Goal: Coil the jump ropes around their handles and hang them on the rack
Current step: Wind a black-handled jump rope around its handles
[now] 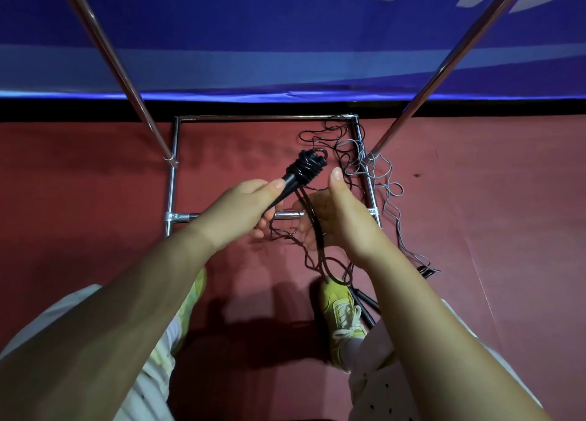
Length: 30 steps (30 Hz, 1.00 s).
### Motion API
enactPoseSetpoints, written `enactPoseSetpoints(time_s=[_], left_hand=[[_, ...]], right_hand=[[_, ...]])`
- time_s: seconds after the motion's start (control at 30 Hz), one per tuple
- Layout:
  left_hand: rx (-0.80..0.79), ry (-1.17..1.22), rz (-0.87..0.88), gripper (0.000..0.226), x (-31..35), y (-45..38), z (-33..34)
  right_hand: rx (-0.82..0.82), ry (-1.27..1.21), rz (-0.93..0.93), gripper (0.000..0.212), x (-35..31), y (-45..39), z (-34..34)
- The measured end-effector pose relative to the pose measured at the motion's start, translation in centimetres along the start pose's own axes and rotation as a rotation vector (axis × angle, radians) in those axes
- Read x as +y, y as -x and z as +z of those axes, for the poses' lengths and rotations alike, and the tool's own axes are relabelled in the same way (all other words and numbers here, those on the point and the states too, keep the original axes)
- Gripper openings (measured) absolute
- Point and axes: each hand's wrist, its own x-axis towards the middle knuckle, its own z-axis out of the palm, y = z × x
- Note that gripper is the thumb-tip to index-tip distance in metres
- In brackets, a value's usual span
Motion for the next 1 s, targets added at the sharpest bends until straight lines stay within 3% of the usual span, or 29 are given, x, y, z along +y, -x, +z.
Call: enactPoseSetpoints(time_s=[0.17,0.27,0.37,0.47,0.57,0.67,0.83,1.0], left_hand=[[0.104,-0.226,0.109,0.027,-0.6,-0.3,-0.5],[0.166,-0.288,0.159,0.012,-0.6,-0.3,-0.2],[0.118,-0.292,0.186,0.018,-0.5,-0.2,0.2],[-0.008,-0.163,0.106,0.034,-0.2,0.0,-0.2],[-0.374,0.255,-0.178,0.063,0.4,0.7,-0.6],[-0.621,0.456,-0.258,0.086,0.5,0.9,-0.6],[-0.679,0.577,-0.232,0.076,0.2,1.1,0.2],[-0.497,0.460,-0.206,0.055,0.6,1.1,0.5]], right_hand=[[-0.081,-0.088,0.060,0.074,-0.2,0.3,0.0],[0.022,0.095,-0.003,0.072,0.2,0.0,0.3],[0.121,0.176,-0.066,0.064,0.5,-0.2,0.6],[0.141,0.176,-0.157,0.044,0.4,-0.2,0.6],[0.150,0.112,-0.222,0.036,0.3,-0.1,0.5],[0.132,-0.017,-0.283,0.028,0.1,0.3,0.5],[0.080,-0.044,-0.335,0.034,0.3,0.3,0.2],[0.041,0.034,-0.186,0.043,0.3,0.0,-0.1]])
